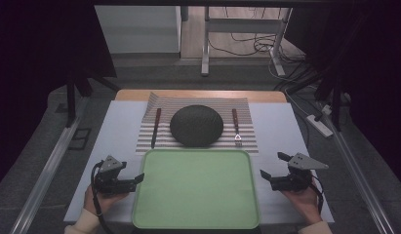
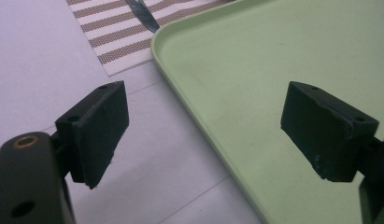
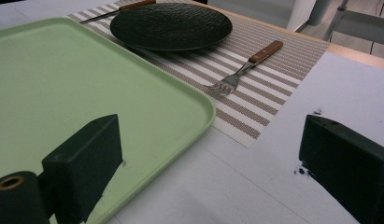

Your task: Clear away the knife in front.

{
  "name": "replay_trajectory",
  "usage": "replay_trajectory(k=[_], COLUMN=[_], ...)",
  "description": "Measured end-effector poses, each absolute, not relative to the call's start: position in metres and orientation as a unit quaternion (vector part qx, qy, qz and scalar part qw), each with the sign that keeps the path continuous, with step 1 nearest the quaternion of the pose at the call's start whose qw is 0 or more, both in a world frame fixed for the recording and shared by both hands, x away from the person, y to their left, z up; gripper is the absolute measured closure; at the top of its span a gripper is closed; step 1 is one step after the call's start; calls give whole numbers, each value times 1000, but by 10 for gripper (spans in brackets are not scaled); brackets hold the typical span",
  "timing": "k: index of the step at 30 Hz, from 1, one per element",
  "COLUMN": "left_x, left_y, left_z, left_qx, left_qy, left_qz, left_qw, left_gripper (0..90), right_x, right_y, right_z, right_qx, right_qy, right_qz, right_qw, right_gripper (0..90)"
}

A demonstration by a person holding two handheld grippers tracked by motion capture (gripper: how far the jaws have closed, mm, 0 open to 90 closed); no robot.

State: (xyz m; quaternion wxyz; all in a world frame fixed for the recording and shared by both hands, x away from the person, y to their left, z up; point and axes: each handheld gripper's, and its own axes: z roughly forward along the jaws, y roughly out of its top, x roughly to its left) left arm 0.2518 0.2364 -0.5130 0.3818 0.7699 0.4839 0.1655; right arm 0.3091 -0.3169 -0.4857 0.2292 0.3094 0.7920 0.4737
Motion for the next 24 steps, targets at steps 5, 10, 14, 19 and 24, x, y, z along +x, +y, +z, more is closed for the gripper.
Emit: replay_trajectory(k=[5,10,14,19,24], left_x=[252,252,251,252,257], left_y=[237,239,239,239,237], left_z=[-514,-514,-514,-510,-506], left_qx=[771,771,771,772,775], left_qy=[484,483,484,480,475], left_qz=[167,171,170,168,172], left_qw=[379,377,377,381,380], left_gripper=[154,155,157,172,173], right_x=[311,312,311,313,312], right_y=[-314,-310,-308,-302,-303], right_z=[-487,-488,-486,-486,-487], right_qx=[305,301,298,296,296], right_qy=[798,803,804,806,809], right_qz=[469,465,465,461,460], right_qw=[225,221,220,223,217], right_gripper=[61,64,66,68,69])
